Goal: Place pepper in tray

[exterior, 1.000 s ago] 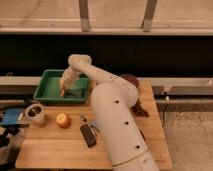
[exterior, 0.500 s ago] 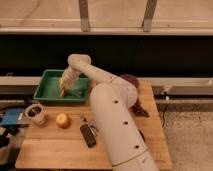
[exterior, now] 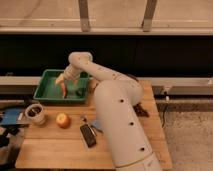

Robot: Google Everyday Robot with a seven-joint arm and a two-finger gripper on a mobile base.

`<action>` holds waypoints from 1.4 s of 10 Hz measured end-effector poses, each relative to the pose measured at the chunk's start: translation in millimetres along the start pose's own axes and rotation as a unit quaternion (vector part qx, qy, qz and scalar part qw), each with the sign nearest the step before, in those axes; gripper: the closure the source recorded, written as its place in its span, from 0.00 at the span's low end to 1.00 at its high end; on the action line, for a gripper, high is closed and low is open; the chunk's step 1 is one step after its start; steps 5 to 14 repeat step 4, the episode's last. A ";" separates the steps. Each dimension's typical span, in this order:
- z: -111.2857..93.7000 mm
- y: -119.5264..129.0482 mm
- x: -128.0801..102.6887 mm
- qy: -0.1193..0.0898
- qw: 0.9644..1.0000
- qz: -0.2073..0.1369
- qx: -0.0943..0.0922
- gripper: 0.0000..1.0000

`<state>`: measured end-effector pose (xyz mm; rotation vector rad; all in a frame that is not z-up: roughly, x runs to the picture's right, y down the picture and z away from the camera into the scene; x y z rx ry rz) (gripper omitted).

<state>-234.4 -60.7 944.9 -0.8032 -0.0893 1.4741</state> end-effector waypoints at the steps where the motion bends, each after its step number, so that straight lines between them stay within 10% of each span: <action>1: -15.3 -2.0 -5.7 -0.016 1.000 0.001 0.007 0.20; 4: -75.3 -23.9 -13.8 -0.080 0.996 0.019 0.035 0.20; 14: -75.3 -23.9 -13.8 -0.080 0.996 0.019 0.035 0.20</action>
